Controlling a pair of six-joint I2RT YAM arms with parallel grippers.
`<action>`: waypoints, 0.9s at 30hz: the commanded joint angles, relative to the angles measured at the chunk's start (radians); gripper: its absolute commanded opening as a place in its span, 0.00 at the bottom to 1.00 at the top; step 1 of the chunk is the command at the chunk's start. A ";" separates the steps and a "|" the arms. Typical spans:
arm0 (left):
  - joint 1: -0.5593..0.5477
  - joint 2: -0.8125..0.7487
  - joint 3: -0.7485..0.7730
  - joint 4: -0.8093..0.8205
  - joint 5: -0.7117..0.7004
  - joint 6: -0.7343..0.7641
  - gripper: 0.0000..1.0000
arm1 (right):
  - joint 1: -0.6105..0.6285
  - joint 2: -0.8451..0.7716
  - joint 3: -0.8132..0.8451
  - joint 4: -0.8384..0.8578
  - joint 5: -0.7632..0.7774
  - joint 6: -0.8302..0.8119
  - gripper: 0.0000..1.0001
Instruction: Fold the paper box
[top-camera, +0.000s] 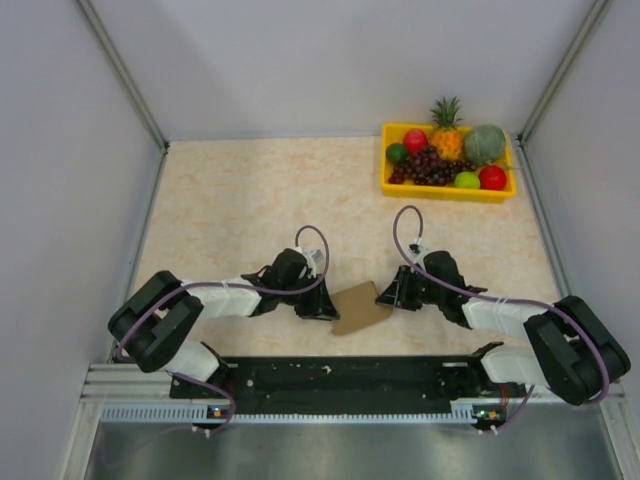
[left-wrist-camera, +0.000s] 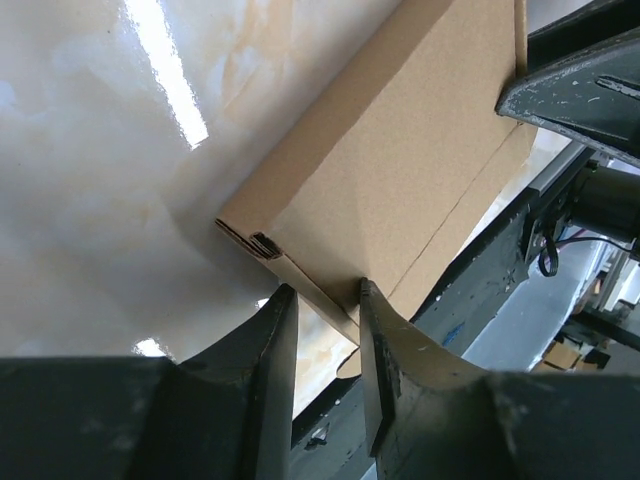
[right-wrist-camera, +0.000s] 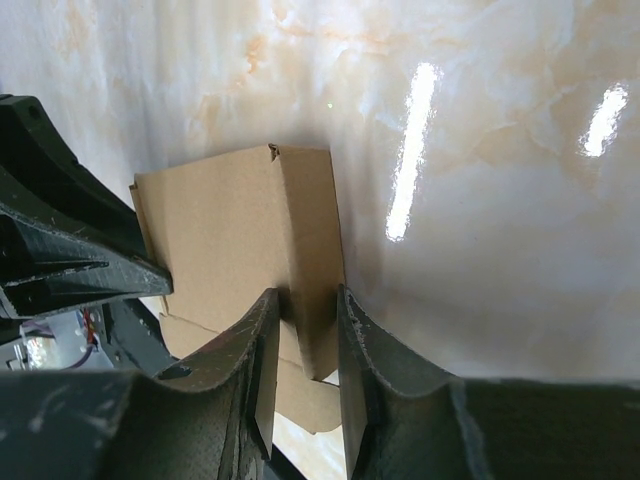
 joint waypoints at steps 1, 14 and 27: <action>-0.018 -0.004 -0.007 -0.043 -0.134 0.090 0.22 | 0.017 0.006 -0.015 0.007 -0.017 -0.004 0.13; -0.016 -0.255 0.114 -0.349 -0.080 0.274 0.60 | 0.008 -0.092 0.068 -0.196 0.021 -0.069 0.50; -0.012 -0.161 0.421 -0.404 -0.068 0.508 0.61 | -0.031 -0.299 0.034 -0.401 0.041 0.114 0.81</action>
